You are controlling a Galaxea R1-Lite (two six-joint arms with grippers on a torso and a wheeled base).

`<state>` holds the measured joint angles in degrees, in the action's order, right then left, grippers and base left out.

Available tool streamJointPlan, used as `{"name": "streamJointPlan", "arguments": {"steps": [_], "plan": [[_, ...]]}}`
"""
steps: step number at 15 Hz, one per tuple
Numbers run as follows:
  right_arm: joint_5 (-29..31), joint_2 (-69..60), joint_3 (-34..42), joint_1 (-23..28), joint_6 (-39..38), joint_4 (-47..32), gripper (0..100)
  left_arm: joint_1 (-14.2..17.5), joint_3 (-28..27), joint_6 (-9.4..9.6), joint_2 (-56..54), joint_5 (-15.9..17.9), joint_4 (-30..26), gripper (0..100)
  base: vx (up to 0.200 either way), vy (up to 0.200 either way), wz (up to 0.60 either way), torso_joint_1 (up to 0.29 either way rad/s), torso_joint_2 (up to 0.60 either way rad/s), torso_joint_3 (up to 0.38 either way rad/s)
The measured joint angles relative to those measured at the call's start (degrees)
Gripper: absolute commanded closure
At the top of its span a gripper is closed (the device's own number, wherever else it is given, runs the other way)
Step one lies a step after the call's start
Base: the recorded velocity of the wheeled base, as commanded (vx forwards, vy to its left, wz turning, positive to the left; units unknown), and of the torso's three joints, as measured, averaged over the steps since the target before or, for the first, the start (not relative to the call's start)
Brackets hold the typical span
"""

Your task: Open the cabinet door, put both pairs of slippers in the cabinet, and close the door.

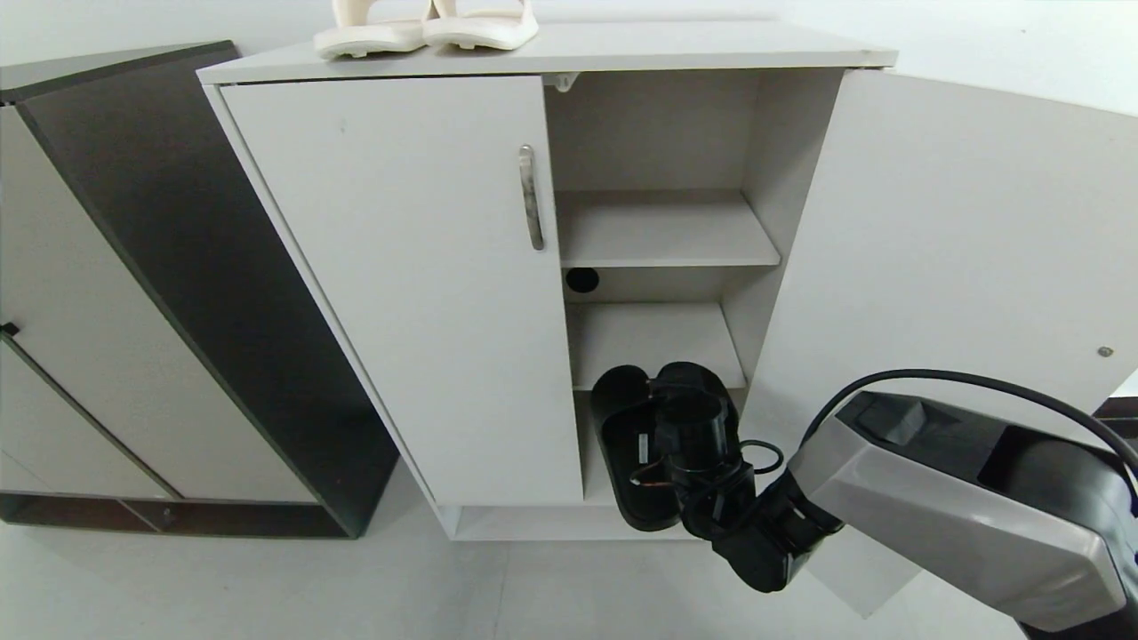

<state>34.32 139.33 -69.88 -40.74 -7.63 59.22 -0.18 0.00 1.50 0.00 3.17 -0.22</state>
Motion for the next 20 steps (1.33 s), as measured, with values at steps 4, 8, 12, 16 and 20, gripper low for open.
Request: {"name": "streamJointPlan", "arguments": {"steps": [4,8,12,16,20], "plan": [[0.93,0.34,-0.02,0.65,0.16,2.79,100,0.05,0.0,-0.02,0.0,0.0,0.0,100,0.0,0.0,0.0,0.0,0.0,0.0],[2.05,0.74,-0.57,0.74,1.01,2.79,100,0.0,0.0,-0.02,0.0,0.0,0.01,100,0.2,0.0,0.0,0.001,0.0,0.001],[2.9,1.55,-1.6,1.02,1.01,2.74,100,0.02,0.0,-0.06,0.0,-0.02,0.0,100,0.2,0.0,0.0,0.005,0.0,-0.002],[2.39,2.02,-2.21,1.39,0.96,2.69,100,-0.09,0.0,-0.11,0.0,0.0,0.01,100,0.05,0.0,0.0,0.001,0.0,-0.001],[2.41,3.86,-7.77,2.33,0.96,-0.9,100,0.0,0.0,-0.11,0.0,0.0,0.01,100,0.0,0.0,0.0,0.0,0.0,0.0]]}}
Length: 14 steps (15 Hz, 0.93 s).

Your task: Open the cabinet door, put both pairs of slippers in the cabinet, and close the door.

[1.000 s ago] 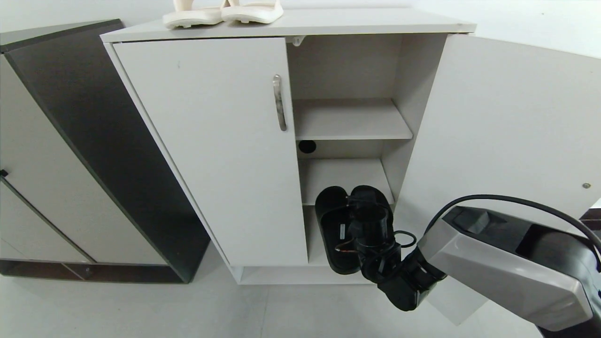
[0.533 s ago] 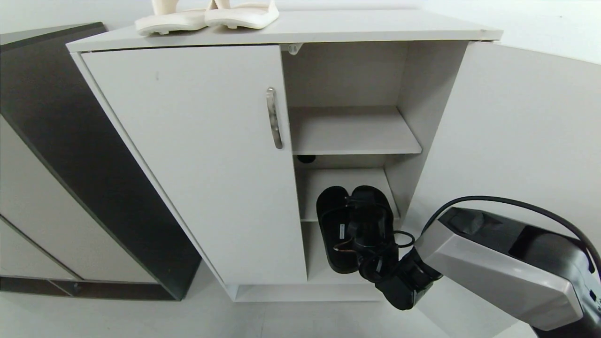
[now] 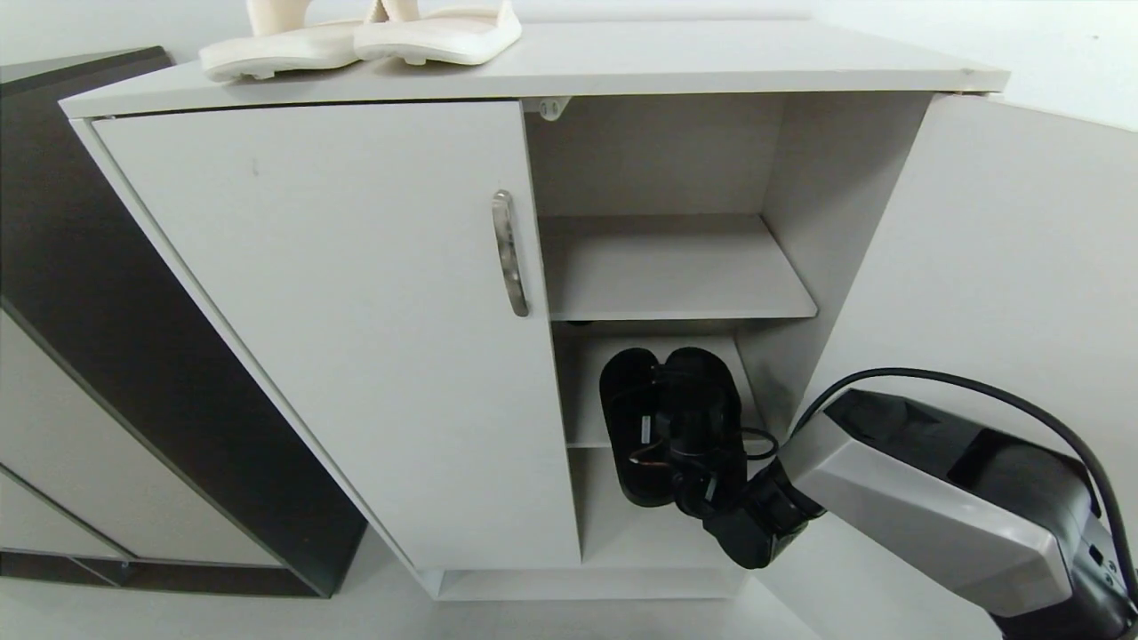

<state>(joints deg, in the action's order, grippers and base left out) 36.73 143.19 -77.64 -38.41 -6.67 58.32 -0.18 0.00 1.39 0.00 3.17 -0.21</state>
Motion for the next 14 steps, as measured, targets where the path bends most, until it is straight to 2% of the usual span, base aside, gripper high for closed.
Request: {"name": "streamJointPlan", "arguments": {"steps": [10,14], "plan": [[0.02,7.5,-24.81,3.16,0.0,-15.02,100,0.0,0.0,-0.24,0.0,-0.09,0.02,100,0.0,0.0,0.0,0.0,0.0,0.0],[0.02,9.95,-28.33,3.72,0.0,-15.82,100,0.0,0.0,-0.35,0.0,-0.09,0.02,100,0.0,0.0,0.0,0.0,0.0,0.0]]}}
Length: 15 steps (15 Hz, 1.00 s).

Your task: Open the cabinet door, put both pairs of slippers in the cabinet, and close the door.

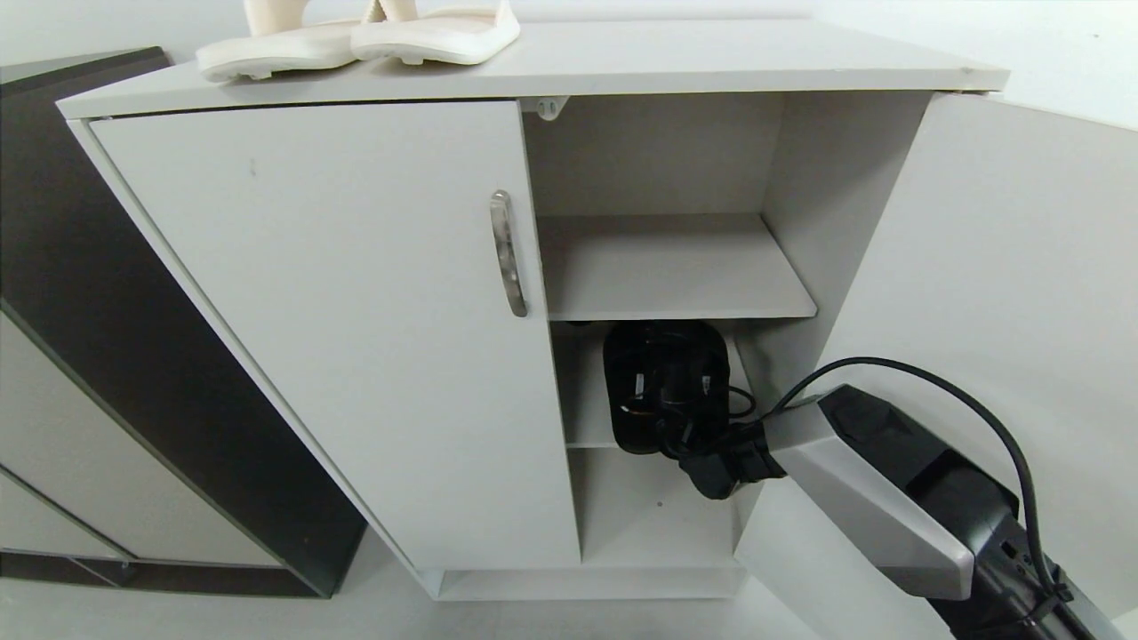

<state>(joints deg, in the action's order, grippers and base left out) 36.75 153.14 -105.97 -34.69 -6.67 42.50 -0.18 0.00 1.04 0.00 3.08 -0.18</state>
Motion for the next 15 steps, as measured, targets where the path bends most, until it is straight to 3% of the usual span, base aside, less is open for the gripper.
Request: {"name": "streamJointPlan", "arguments": {"steps": [7,8,12,15], "plan": [[-0.05,1.52,-0.26,0.24,-0.02,-0.29,100,0.0,0.0,0.0,0.0,-0.09,0.0,100,0.0,0.0,0.0,0.0,0.0,0.0],[-0.02,1.74,-0.3,0.29,-0.02,-0.35,0,0.0,0.0,-0.02,0.0,-0.09,0.0,100,0.0,0.0,0.0,0.0,0.0,0.0],[0.27,1.66,1.23,0.3,0.0,-0.13,0,0.0,0.0,-0.04,0.0,-0.18,0.0,100,0.0,0.0,0.0,0.0,0.0,0.0],[0.46,-0.6,7.19,-0.24,0.0,2.85,0,0.0,0.0,-0.06,0.0,-0.18,0.0,100,0.0,0.0,0.0,0.0,0.0,0.0]]}}
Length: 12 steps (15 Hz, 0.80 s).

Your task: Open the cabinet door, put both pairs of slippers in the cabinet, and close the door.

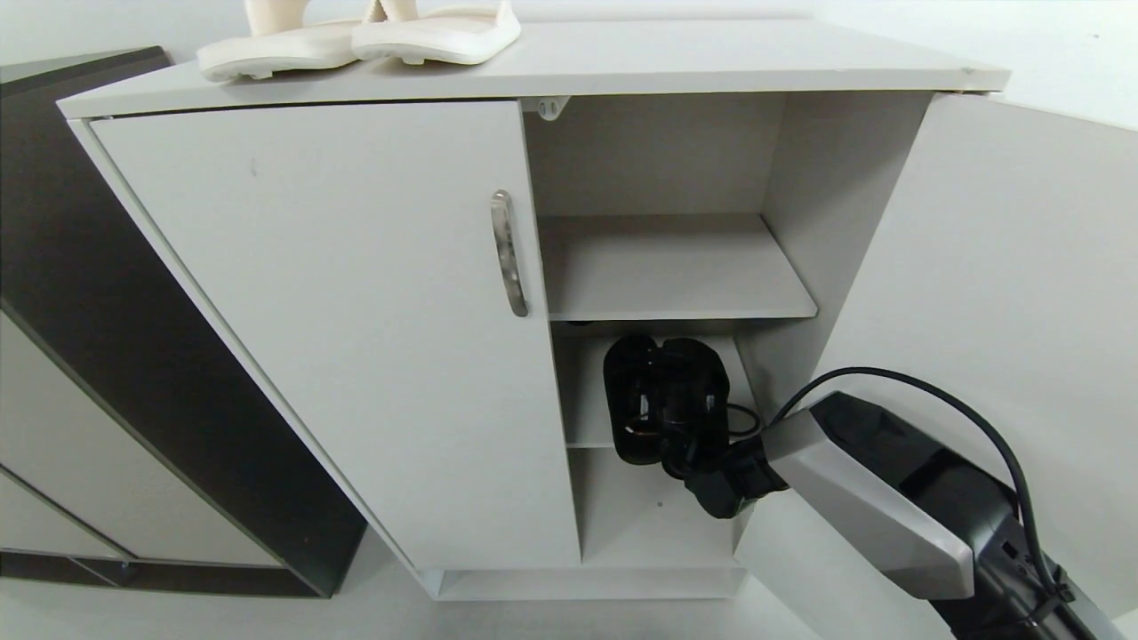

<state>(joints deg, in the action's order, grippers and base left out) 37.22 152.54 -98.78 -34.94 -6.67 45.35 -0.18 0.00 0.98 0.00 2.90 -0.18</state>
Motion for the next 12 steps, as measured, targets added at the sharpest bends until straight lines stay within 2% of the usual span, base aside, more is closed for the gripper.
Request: {"name": "streamJointPlan", "arguments": {"steps": [7,10,12], "plan": [[0.04,-12.71,28.79,-3.9,0.05,15.3,0,0.0,0.0,0.0,0.0,0.07,0.0,100,0.0,0.0,0.0,0.0,0.0,0.0],[0.04,-18.75,40.44,-6.84,0.54,22.06,0,0.0,0.0,0.04,0.0,0.1,0.0,100,-0.2,0.0,0.0,0.007,0.0,0.001],[0.06,-21.44,44.79,-8.45,1.15,24.31,0,0.0,0.0,0.04,0.0,0.1,0.02,100,-0.2,0.0,0.0,0.0,0.0,0.0]]}}
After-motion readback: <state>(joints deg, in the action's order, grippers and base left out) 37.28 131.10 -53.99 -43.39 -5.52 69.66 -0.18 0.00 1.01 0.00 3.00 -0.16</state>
